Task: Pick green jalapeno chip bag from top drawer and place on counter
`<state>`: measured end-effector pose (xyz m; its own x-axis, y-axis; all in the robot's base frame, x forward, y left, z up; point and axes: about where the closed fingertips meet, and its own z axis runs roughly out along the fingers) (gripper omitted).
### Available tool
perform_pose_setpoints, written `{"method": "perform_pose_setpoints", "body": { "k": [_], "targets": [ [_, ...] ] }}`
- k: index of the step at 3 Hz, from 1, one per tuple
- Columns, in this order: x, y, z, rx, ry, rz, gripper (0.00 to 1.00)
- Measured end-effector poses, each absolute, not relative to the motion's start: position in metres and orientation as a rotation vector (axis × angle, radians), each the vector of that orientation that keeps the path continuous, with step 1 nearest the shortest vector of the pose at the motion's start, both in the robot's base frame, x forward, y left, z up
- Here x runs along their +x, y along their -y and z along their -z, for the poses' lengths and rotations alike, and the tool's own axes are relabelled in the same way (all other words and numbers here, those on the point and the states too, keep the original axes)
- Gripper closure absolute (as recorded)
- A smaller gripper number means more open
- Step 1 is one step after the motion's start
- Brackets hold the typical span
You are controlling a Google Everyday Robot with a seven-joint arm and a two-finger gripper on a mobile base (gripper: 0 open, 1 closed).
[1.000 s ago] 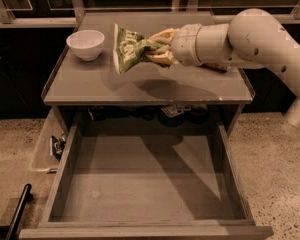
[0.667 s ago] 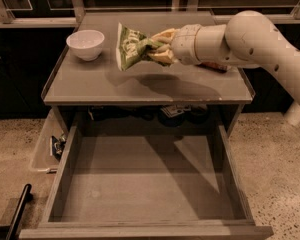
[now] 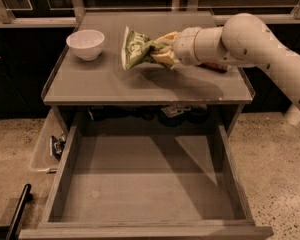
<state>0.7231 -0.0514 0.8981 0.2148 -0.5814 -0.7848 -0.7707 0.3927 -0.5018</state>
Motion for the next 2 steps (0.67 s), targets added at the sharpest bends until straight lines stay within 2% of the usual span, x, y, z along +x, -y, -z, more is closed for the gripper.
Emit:
{"method": "perform_pose_setpoints", "body": {
  "k": [1, 2],
  "targets": [
    [0.7254, 0.0540, -0.8881, -1.274, -1.512, -0.213, 1.00],
    [0.7254, 0.0540, -0.8880, -1.274, -1.512, -0.213, 0.81]
  ]
}}
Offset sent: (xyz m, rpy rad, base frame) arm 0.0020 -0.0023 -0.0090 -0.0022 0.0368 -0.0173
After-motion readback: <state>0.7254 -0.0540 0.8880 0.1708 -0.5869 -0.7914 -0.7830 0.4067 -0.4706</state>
